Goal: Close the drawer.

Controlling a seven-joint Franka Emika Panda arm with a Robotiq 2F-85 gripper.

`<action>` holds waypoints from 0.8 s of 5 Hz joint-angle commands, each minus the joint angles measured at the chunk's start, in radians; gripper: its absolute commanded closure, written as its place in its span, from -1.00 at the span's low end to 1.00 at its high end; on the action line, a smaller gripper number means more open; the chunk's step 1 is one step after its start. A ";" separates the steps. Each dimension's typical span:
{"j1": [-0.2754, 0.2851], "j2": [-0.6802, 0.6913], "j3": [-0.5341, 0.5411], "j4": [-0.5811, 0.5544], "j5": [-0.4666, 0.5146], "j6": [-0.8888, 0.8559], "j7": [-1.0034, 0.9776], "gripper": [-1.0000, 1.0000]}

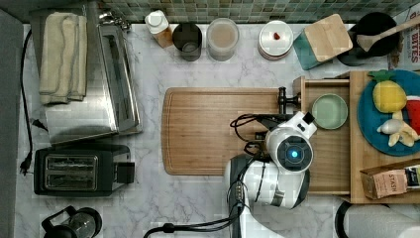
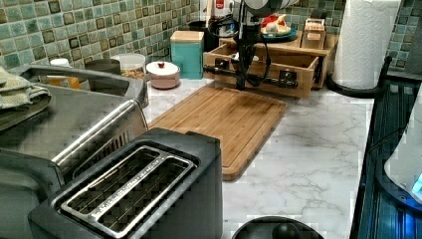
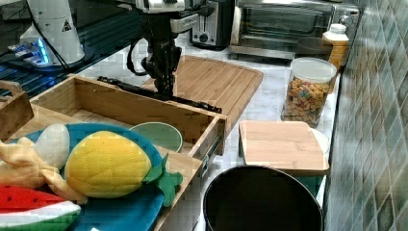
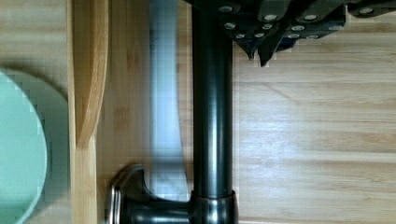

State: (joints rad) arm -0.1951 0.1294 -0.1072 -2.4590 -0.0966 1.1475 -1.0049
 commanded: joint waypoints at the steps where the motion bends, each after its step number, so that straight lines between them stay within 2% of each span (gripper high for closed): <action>1: -0.126 0.090 -0.111 0.300 0.050 -0.105 -0.268 1.00; 3: -0.204 0.156 -0.139 0.439 0.080 -0.138 -0.409 1.00; 4: -0.212 0.166 -0.180 0.489 0.029 -0.172 -0.397 1.00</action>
State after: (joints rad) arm -0.2952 0.3140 -0.1884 -2.1680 -0.0363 0.9561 -1.3574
